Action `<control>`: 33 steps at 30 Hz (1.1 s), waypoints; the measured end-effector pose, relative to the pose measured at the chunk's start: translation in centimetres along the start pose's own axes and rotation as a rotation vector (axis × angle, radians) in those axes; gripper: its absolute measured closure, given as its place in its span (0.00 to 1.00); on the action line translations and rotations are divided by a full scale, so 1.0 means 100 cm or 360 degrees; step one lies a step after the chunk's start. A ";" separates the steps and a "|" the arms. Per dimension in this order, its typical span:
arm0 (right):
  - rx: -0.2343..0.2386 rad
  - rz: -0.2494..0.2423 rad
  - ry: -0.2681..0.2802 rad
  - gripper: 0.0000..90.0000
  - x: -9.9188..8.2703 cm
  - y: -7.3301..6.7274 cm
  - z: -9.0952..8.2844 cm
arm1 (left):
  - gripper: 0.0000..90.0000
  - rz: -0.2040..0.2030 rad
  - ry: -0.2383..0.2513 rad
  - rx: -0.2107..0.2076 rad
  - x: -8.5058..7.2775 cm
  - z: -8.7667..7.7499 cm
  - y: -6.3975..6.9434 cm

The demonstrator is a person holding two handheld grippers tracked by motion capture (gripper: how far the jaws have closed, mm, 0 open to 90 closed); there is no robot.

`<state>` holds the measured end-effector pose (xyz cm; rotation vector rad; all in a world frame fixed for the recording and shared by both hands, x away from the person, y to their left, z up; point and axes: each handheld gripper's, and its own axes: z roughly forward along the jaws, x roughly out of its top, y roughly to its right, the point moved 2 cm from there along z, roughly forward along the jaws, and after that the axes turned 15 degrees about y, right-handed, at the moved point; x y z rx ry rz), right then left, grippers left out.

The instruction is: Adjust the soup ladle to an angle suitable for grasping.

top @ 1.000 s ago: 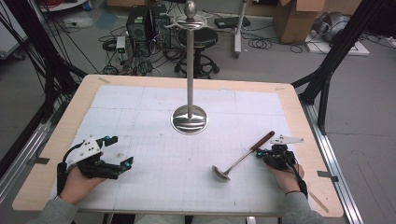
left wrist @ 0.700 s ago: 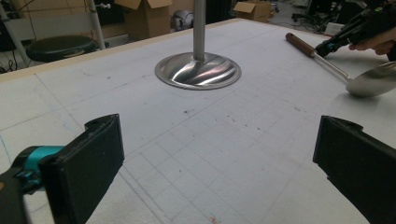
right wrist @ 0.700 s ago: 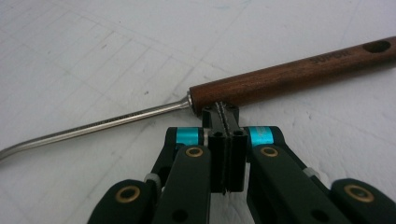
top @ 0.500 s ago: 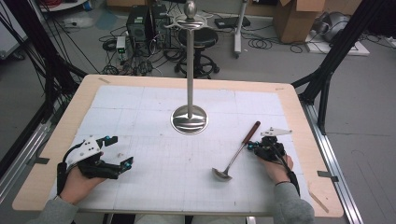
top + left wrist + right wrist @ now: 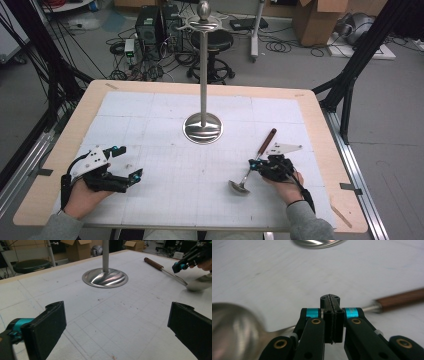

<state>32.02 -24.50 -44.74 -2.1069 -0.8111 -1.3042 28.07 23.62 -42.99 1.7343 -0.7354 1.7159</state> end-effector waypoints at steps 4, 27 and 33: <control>0.0072 -0.0042 -0.0041 1.00 0.002 -0.012 0.013 | 0.03 0.0001 -0.0008 0.0001 -0.001 0.000 -0.001; 0.0130 -0.0190 -0.0233 1.00 -0.005 -0.027 0.014 | 0.03 -0.0005 -0.0008 -0.0002 0.000 -0.001 0.000; 0.0158 -0.0188 -0.0247 1.00 -0.010 -0.026 0.004 | 0.03 -0.0005 -0.0009 -0.0003 0.000 -0.001 0.000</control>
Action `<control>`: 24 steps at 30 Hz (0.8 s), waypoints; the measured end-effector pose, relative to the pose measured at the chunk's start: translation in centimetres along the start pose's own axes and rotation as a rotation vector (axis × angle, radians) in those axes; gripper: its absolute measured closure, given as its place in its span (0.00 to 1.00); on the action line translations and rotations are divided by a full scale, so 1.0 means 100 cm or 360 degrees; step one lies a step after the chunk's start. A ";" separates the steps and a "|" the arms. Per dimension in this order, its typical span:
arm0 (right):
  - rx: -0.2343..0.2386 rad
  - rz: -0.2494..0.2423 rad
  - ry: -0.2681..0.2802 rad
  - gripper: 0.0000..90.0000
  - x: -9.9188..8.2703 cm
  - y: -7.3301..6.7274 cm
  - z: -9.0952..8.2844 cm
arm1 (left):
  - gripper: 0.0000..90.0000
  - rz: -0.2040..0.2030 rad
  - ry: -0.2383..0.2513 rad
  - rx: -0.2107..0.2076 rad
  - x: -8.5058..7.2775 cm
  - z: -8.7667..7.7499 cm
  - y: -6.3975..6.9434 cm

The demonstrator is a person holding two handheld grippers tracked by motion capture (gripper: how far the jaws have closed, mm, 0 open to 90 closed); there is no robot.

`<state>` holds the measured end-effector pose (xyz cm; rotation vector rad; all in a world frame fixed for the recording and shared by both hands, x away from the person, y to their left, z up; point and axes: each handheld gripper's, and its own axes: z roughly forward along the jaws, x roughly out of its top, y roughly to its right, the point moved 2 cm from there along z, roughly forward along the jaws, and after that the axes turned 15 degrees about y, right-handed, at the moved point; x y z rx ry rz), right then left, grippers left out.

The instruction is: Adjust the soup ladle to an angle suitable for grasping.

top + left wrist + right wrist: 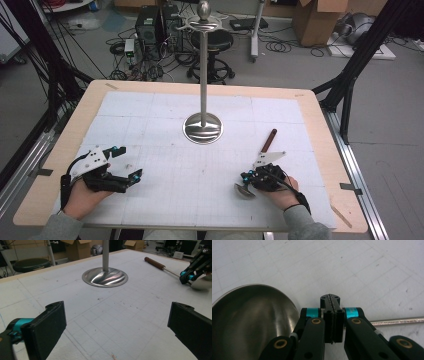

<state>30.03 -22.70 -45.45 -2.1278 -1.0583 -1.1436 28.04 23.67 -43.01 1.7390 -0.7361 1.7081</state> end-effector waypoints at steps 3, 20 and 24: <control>0.0002 -0.0001 0.0001 1.00 -0.002 0.001 -0.003 | 0.03 0.0002 0.0000 -0.0001 0.000 0.000 0.000; -0.0003 0.0081 -0.0037 1.00 -0.023 0.015 -0.044 | 0.03 -0.0001 0.0002 -0.0008 0.000 0.000 0.000; -0.0011 0.0066 -0.0060 1.00 -0.025 0.017 -0.049 | 0.03 -0.0001 -0.0001 -0.0004 0.000 0.000 0.000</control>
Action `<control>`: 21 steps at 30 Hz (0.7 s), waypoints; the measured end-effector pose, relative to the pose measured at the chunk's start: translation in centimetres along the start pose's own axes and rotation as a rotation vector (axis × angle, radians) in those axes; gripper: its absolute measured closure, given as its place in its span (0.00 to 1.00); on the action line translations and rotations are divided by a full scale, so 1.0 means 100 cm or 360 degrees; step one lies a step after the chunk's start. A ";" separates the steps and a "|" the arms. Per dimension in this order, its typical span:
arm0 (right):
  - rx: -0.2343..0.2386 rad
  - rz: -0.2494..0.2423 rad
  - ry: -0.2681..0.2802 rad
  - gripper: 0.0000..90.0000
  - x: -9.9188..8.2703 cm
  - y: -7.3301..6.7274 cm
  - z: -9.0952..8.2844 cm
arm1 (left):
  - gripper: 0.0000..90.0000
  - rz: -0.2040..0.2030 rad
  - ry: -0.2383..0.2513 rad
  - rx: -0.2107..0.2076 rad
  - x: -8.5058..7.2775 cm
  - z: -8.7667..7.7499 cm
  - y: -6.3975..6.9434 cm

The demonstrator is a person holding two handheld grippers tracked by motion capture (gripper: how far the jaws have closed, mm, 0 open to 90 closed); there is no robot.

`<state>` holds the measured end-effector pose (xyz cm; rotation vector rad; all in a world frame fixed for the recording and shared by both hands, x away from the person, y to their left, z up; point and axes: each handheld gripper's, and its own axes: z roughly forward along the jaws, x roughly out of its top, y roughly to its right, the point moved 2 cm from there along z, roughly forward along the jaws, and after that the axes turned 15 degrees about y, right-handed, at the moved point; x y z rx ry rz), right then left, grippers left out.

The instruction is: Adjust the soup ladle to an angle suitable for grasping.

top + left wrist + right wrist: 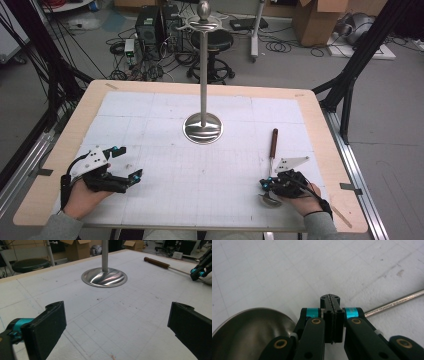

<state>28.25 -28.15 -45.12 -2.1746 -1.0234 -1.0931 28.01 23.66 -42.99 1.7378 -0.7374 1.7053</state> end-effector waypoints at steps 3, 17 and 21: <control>-0.0012 0.0005 -0.0010 1.00 -0.003 0.002 -0.007 | 0.03 0.0004 0.0006 -0.0002 0.001 0.000 0.000; 0.0008 0.0129 0.0038 1.00 -0.023 0.015 -0.032 | 0.03 0.0000 0.0002 -0.0001 0.000 0.000 0.000; 0.0037 0.0171 0.0062 1.00 -0.023 0.020 -0.033 | 0.03 0.0000 -0.0005 -0.0003 0.000 0.000 0.000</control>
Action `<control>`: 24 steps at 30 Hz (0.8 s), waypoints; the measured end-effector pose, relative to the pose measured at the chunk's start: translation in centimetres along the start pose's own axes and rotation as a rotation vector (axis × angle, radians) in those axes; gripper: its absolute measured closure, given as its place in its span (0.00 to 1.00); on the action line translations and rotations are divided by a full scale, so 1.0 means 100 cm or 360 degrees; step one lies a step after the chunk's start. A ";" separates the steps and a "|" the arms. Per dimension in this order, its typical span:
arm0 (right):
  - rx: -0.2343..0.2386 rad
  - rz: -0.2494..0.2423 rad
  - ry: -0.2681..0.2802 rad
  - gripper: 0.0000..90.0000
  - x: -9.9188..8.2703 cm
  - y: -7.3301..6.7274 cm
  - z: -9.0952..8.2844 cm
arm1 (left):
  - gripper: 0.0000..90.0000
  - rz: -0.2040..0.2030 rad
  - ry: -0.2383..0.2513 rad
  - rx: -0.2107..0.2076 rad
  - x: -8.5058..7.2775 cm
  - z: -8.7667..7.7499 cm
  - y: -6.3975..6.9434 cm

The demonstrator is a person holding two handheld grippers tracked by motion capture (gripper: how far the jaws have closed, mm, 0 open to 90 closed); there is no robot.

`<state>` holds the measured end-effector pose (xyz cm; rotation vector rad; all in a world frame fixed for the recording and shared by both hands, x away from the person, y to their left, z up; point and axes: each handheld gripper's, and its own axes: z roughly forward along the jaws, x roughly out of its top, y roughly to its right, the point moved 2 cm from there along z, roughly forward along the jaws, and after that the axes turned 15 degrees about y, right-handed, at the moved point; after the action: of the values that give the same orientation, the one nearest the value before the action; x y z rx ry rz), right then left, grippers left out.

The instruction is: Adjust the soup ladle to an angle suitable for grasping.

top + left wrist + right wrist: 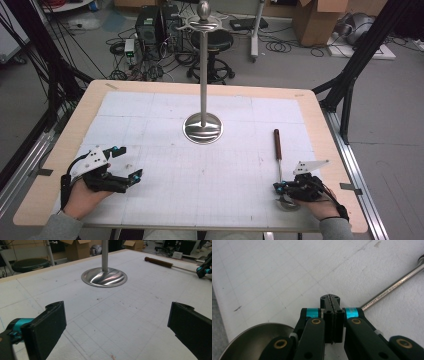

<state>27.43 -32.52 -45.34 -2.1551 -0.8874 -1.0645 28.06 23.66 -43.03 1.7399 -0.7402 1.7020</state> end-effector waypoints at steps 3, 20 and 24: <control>-0.0054 0.0035 0.0146 1.00 0.005 0.005 -0.006 | 0.03 0.0000 0.0001 0.0000 0.000 0.000 0.000; -0.0460 0.0111 0.0179 1.00 0.007 0.042 0.004 | 0.03 -0.0002 -0.0007 -0.0001 -0.001 0.001 0.000; -0.0447 0.0086 0.0164 1.00 0.009 0.040 0.008 | 0.03 0.0002 -0.0007 0.0000 -0.001 0.001 0.000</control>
<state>31.32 -34.12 -45.78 -2.3098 -0.6609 -1.3264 28.16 23.58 -43.12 1.7439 -0.7432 1.6997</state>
